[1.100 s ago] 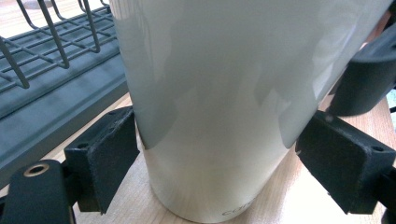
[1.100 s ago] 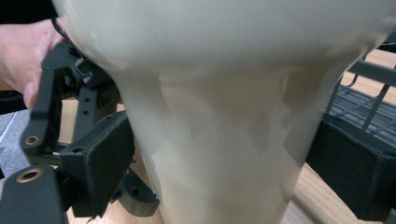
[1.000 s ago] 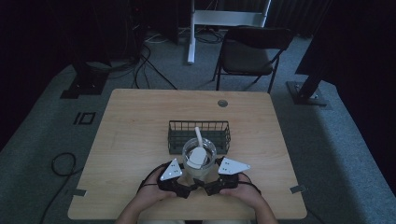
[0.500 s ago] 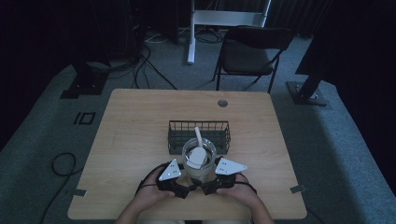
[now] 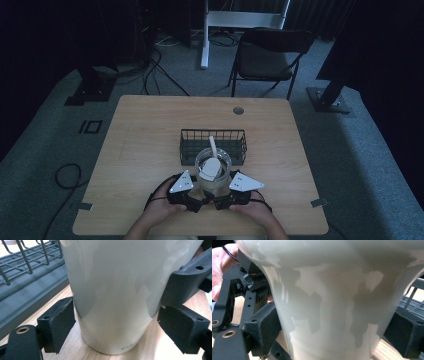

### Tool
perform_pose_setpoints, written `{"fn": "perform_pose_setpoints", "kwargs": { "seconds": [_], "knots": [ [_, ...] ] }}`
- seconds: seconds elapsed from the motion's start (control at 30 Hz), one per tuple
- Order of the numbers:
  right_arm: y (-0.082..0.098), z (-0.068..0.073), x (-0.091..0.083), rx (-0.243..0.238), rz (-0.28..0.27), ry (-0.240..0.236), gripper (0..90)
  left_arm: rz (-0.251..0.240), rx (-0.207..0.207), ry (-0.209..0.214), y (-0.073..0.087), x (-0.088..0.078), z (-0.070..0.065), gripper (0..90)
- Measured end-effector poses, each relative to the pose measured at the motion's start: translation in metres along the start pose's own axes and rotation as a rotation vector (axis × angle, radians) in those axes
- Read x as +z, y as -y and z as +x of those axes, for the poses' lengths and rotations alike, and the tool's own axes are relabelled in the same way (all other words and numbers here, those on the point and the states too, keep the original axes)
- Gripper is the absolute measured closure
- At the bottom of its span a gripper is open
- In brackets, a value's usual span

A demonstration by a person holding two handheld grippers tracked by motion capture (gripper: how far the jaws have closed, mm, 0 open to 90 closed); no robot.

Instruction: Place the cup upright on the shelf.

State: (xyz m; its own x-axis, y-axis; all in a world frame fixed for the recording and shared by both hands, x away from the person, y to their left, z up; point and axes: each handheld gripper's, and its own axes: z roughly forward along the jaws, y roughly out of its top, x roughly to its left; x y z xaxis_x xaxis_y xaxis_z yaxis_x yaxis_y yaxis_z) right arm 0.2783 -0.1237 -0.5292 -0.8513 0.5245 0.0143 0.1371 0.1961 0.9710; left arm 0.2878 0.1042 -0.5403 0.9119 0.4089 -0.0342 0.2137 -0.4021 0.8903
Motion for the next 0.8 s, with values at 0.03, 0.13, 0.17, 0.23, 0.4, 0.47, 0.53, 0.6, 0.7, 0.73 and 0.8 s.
{"fn": "perform_pose_setpoints", "kwargs": {
  "seconds": [0.03,0.13,0.17,0.23,0.4,0.47,0.53,0.6,0.7,0.73,0.8],
  "knots": [
    [0.0,0.0,0.0,-0.003,0.001,0.004,10.1,0.001,0.005,-0.002,0.0,0.0,0.0,15.4],
    [0.001,0.001,0.0,-0.003,-0.007,0.012,10.1,0.01,0.023,-0.006,-0.003,-0.001,-0.001,15.8],
    [0.001,0.001,-0.001,-0.005,-0.013,0.013,10.2,0.011,0.027,-0.006,-0.003,-0.002,-0.001,15.9],
    [0.002,0.003,0.0,0.002,-0.022,0.024,10.1,0.003,0.032,0.0,-0.005,-0.004,0.0,15.9],
    [0.0,0.007,0.001,-0.002,-0.017,0.049,10.1,0.001,0.042,0.001,-0.01,-0.007,0.0,15.8],
    [-0.001,0.007,0.001,0.002,-0.015,0.051,10.1,-0.003,0.042,0.009,-0.012,-0.008,0.0,15.7],
    [-0.003,0.008,0.0,0.008,-0.024,0.043,10.1,-0.012,0.052,0.013,-0.015,-0.008,-0.002,14.9],
    [-0.005,0.009,-0.001,-0.007,-0.031,0.051,10.0,-0.006,0.056,0.021,-0.018,-0.009,-0.001,14.6],
    [-0.01,0.009,-0.001,-0.029,-0.028,0.055,9.9,-0.002,0.073,0.014,-0.022,-0.01,-0.001,14.5],
    [-0.01,0.009,-0.001,-0.023,-0.036,0.054,9.9,0.003,0.087,0.007,-0.025,-0.011,-0.001,14.5],
    [-0.011,0.008,-0.001,-0.013,-0.044,0.054,9.8,0.009,0.116,-0.002,-0.03,-0.013,-0.002,14.4]
  ]
}}
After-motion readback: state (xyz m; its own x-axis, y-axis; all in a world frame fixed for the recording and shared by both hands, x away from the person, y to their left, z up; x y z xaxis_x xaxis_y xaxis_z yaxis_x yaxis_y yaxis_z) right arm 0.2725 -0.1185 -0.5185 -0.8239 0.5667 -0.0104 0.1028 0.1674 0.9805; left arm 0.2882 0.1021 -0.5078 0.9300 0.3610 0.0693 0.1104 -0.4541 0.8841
